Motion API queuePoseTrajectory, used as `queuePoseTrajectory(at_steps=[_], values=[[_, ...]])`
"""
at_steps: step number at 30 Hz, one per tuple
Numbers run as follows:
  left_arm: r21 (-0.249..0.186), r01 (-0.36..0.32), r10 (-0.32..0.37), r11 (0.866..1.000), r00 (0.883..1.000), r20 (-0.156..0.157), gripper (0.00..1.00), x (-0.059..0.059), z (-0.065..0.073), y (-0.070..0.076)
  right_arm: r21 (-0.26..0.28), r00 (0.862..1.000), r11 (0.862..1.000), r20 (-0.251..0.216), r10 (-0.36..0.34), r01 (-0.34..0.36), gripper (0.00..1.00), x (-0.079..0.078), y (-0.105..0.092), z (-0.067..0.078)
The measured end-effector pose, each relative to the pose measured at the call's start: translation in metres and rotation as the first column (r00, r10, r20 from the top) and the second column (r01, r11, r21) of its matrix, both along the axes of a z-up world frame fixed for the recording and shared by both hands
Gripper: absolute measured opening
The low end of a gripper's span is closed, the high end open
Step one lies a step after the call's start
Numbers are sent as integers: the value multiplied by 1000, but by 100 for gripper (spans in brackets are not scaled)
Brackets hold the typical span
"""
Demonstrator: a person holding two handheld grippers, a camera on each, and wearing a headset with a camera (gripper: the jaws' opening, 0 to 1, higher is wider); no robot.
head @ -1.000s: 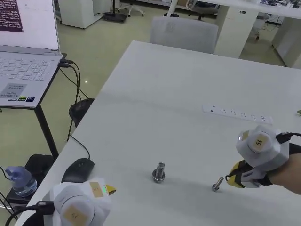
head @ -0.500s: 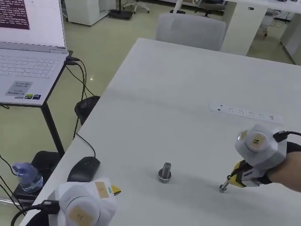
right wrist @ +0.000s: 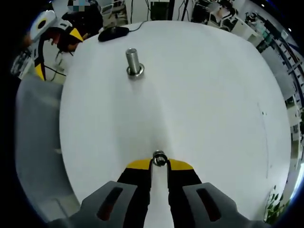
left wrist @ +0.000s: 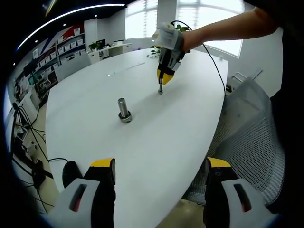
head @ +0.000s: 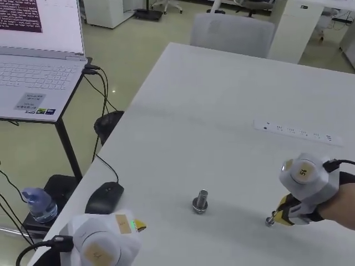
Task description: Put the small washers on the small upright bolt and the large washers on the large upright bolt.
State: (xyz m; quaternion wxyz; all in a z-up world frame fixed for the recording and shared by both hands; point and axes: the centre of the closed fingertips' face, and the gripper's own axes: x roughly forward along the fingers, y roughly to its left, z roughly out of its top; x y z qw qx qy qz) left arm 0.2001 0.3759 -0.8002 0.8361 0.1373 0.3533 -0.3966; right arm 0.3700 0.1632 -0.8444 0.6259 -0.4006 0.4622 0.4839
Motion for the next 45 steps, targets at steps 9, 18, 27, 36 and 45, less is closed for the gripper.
queuePoseTrajectory(at_steps=[9,18,27,36,45], values=[[13,-9,9,1000,1000,-12,76,-5,-3,4,-10,1000,1000,-15,17,-17,13,-1,1,-18],[15,-9,9,1000,1000,-26,75,-7,-6,5,-19,1000,1000,-27,16,-17,13,1,2,-23],[12,0,0,1000,1000,-27,74,-6,-5,5,-37,999,999,-33,21,-22,14,1,2,-23],[11,9,-9,1000,1000,-22,73,-3,-3,7,-57,999,998,-37,19,-21,16,0,1,-27],[14,18,-17,1000,999,-28,72,-4,-4,10,-46,1000,999,-30,7,-8,22,1,1,-24]])
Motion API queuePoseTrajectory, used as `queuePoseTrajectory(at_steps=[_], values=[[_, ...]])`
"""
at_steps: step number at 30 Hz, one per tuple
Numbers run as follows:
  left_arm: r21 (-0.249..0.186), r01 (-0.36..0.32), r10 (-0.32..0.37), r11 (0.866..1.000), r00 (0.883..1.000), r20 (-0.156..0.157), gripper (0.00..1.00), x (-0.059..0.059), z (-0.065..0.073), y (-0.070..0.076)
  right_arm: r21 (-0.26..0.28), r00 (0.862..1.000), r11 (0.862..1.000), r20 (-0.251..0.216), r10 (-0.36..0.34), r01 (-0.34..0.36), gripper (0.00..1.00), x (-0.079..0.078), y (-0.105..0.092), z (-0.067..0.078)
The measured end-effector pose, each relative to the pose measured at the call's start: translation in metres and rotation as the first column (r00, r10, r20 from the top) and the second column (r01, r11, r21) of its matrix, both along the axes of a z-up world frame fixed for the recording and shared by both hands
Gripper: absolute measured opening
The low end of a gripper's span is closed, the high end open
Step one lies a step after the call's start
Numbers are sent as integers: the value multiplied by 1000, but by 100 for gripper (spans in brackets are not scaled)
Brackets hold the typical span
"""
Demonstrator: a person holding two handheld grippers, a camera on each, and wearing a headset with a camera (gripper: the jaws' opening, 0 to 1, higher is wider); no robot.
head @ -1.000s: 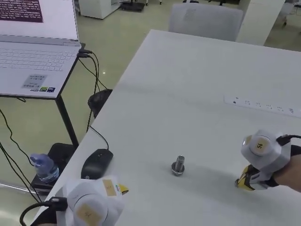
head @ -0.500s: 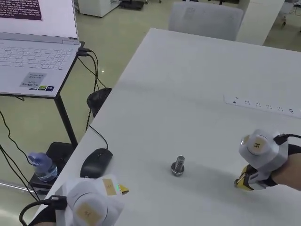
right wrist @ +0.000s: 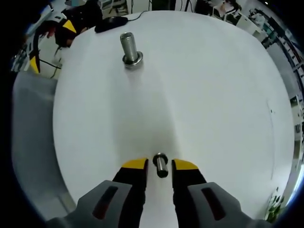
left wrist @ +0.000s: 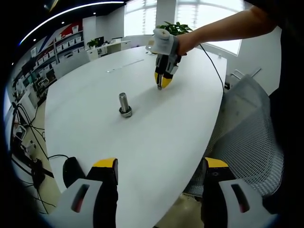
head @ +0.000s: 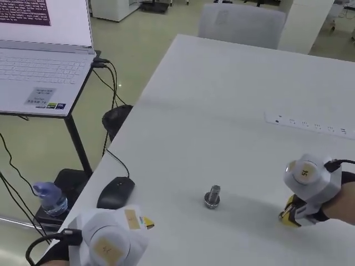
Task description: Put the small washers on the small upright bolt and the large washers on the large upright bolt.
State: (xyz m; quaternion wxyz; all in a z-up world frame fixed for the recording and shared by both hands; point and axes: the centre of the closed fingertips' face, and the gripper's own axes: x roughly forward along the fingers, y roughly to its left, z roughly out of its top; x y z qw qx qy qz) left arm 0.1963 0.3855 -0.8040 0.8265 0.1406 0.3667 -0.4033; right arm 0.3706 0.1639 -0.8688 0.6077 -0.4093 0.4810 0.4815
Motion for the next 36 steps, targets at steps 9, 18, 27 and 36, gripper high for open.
queuePoseTrajectory(at_steps=[9,18,27,36], values=[[-16,19,-19,1000,1000,16,71,3,6,-7,47,999,999,43,-19,17,25,3,1,16],[-40,23,-22,999,999,32,74,5,10,-8,162,993,984,85,-87,72,28,-5,-4,38],[-46,43,-41,998,998,42,75,8,14,-14,425,965,881,63,-255,205,35,-21,-7,81],[-62,21,-17,998,997,74,76,18,26,-18,541,943,806,70,-327,239,41,-32,-12,114]])
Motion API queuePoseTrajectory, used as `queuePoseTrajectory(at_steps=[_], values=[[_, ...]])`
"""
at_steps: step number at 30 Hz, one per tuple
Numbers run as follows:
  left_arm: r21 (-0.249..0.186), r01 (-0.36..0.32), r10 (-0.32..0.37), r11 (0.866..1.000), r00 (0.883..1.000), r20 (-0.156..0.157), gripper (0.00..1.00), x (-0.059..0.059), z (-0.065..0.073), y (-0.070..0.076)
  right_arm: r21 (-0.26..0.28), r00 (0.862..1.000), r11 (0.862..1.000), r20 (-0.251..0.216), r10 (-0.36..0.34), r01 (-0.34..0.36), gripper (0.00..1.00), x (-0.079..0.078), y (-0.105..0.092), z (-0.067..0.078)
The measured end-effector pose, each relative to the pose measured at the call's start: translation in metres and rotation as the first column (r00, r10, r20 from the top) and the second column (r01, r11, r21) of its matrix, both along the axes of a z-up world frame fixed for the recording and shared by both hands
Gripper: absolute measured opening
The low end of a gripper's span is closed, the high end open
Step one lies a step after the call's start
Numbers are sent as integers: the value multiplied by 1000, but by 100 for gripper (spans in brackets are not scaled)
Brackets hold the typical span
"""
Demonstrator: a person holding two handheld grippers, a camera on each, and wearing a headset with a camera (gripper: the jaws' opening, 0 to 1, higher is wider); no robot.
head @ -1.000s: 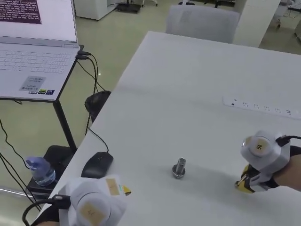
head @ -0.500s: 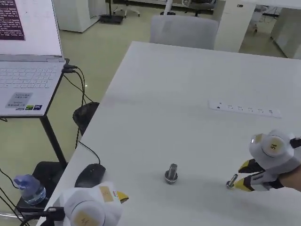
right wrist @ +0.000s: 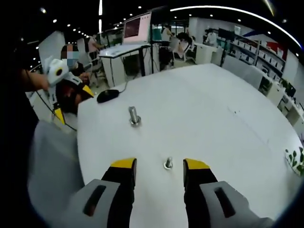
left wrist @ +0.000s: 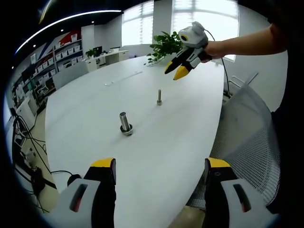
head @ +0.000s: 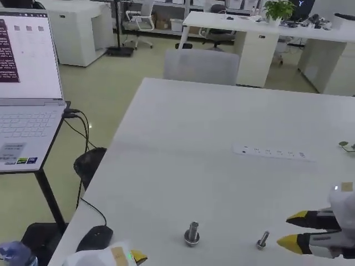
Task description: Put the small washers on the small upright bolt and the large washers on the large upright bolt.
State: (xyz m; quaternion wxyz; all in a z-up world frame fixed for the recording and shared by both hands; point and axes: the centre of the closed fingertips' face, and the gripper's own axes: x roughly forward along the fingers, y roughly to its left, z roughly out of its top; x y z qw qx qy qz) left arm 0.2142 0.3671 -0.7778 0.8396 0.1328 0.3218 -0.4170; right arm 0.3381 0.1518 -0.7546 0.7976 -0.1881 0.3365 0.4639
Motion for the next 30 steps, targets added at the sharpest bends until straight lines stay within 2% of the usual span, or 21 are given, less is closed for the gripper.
queuePoseTrajectory(at_steps=[8,12,14,15,18,22,28,30], values=[[-21,-58,58,998,998,9,77,-2,12,1,107,998,993,39,-59,54,51,-10,-9,21],[-42,-105,106,994,994,1,77,-4,15,3,136,996,989,53,-70,62,55,-22,-15,23],[-54,-123,123,991,992,0,77,-5,16,2,170,993,981,52,-101,91,59,-29,-20,24],[-58,-131,131,990,991,1,77,-6,17,1,192,992,976,40,-116,107,60,-35,-23,23],[-68,-152,152,986,988,-7,77,-8,17,0,197,989,972,38,-141,131,64,-52,-33,19],[-81,-172,172,982,985,-11,77,-10,17,-2,224,981,956,1,-196,191,65,-73,-50,9],[-89,-184,183,979,983,-16,77,-14,15,-2,243,966,936,-21,-258,255,68,-94,-67,0],[-77,-176,176,981,984,-11,77,-17,17,-4,235,965,937,-31,-260,260,68,-103,-69,-3]])
